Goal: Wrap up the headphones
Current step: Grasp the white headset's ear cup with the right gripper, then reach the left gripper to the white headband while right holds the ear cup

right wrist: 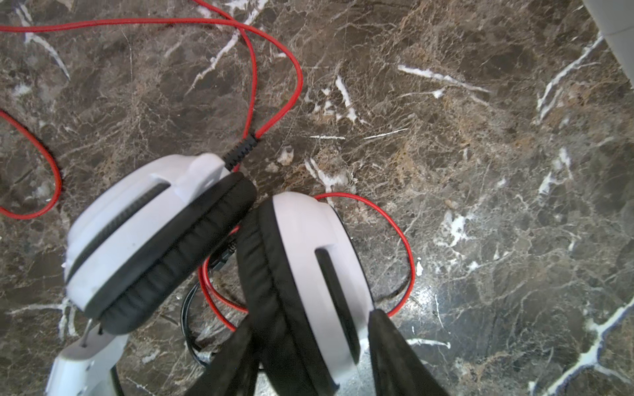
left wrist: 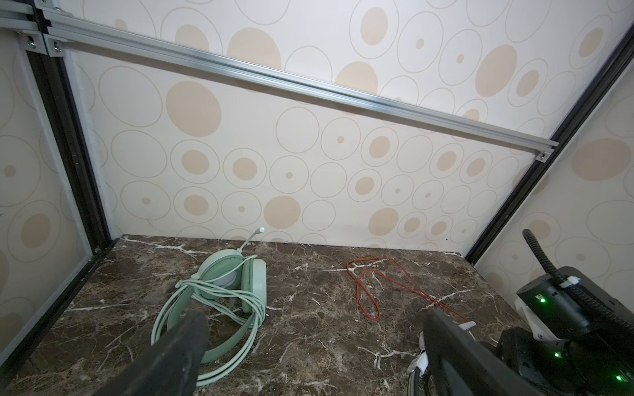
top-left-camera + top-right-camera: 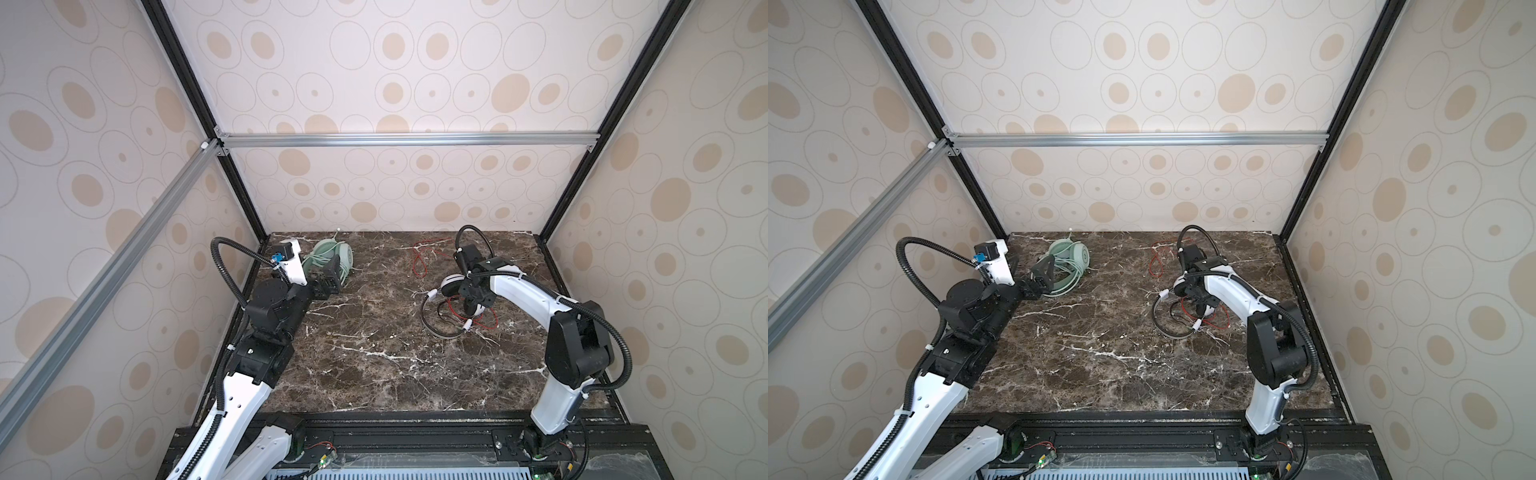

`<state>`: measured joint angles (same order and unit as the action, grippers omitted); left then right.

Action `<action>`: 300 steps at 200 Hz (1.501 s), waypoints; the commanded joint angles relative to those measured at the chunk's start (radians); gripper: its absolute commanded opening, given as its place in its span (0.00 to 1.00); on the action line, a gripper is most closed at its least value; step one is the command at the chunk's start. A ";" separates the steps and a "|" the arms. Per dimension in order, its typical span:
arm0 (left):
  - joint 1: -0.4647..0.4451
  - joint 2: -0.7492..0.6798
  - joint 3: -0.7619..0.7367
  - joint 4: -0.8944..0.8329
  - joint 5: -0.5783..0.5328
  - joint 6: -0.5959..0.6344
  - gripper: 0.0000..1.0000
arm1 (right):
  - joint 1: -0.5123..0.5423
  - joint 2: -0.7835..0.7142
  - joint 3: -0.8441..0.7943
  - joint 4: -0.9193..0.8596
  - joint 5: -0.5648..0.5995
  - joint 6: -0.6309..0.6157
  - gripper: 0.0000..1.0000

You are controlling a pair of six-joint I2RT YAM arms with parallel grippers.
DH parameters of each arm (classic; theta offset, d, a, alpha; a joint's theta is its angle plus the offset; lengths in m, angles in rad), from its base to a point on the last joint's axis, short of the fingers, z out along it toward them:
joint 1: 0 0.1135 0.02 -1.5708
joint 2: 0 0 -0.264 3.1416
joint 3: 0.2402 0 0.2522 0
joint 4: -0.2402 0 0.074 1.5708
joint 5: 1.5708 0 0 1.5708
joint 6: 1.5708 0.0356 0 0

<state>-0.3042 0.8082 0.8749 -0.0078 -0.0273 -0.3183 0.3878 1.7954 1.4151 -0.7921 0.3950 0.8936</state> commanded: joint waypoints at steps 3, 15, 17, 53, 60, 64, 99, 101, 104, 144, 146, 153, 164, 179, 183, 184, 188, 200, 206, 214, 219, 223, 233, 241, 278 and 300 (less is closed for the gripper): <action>-0.002 -0.012 0.010 0.026 0.007 0.017 0.98 | 0.004 -0.001 -0.002 0.010 -0.005 0.009 0.61; -0.003 -0.012 0.010 0.026 0.010 0.018 0.98 | 0.002 -0.005 -0.008 0.033 -0.022 -0.043 0.65; -0.003 -0.012 0.010 0.026 0.010 0.018 0.98 | 0.002 -0.006 -0.008 0.036 -0.025 -0.054 0.66; -0.003 -0.013 0.010 0.026 0.010 0.019 0.98 | -0.037 -0.050 -0.031 0.119 -0.163 -0.305 0.81; -0.003 -0.014 0.010 0.026 0.010 0.019 0.98 | -0.046 -0.065 -0.045 0.147 -0.211 -0.365 0.82; -0.003 -0.014 0.010 0.028 0.013 0.019 0.98 | -0.051 -0.072 -0.052 0.164 -0.248 -0.406 0.82; -0.003 -0.014 0.009 0.032 0.021 0.017 0.98 | -0.060 -0.053 0.000 0.056 -0.233 -0.597 0.80; -0.003 -0.014 0.009 0.032 0.021 0.018 0.98 | -0.060 -0.051 0.002 0.050 -0.225 -0.600 0.80; -0.003 -0.012 0.009 0.032 0.021 0.017 0.98 | -0.062 -0.049 0.003 0.045 -0.213 -0.606 0.80; -0.002 -0.011 0.007 0.037 0.033 0.017 0.98 | -0.069 -0.024 -0.004 0.034 -0.175 -0.611 0.81; -0.003 -0.010 0.006 0.037 0.033 0.017 0.98 | -0.070 -0.021 -0.004 0.035 -0.175 -0.609 0.81; -0.002 -0.010 0.006 0.038 0.036 0.018 0.98 | -0.072 -0.011 -0.002 0.038 -0.174 -0.604 0.81; -0.002 -0.011 0.006 0.037 0.036 0.018 0.98 | -0.080 0.007 0.002 0.043 -0.178 -0.595 0.81; -0.002 -0.010 0.006 0.037 0.036 0.017 0.98 | -0.094 0.035 0.014 0.058 -0.224 -0.591 0.81; -0.003 -0.009 0.006 0.037 0.037 0.017 0.98 | -0.097 0.045 0.021 0.059 -0.237 -0.590 0.81; -0.003 -0.009 0.006 0.037 0.038 0.017 0.98 | -0.098 0.047 0.023 0.059 -0.239 -0.590 0.81; -0.002 -0.009 0.006 0.038 0.038 0.016 0.98 | -0.102 0.058 0.032 0.058 -0.250 -0.590 0.81; -0.003 -0.008 0.005 0.039 0.041 0.016 0.98 | -0.101 0.091 0.064 0.047 -0.268 -0.587 0.81; -0.003 -0.007 0.005 0.038 0.041 0.016 0.98 | -0.103 0.106 0.081 0.040 -0.274 -0.585 0.81; -0.003 -0.007 0.004 0.038 0.041 0.016 0.98 | -0.103 0.120 0.097 0.037 -0.278 -0.580 0.79; -0.002 -0.007 0.004 0.038 0.041 0.016 0.98 | -0.102 0.125 0.102 0.039 -0.279 -0.577 0.77; -0.002 -0.007 0.004 0.038 0.041 0.016 0.98 | -0.102 0.128 0.105 0.041 -0.277 -0.573 0.74; -0.002 -0.006 0.003 0.041 0.044 0.014 0.98 | -0.102 0.130 0.105 0.049 -0.271 -0.562 0.64; -0.003 -0.005 0.004 0.039 0.043 0.013 0.98 | -0.102 0.127 0.102 0.055 -0.271 -0.556 0.59; -0.002 0.020 0.013 0.042 0.095 0.001 0.98 | -0.102 0.095 0.071 0.068 -0.263 -0.529 0.44; -0.004 0.068 0.026 0.045 0.165 -0.013 0.98 | -0.102 0.037 0.039 0.077 -0.250 -0.506 0.44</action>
<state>-0.3042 0.8330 0.8749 0.0147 0.0471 -0.3202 0.2855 1.9125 1.4830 -0.7158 0.1352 0.3489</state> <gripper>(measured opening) 0.982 0.444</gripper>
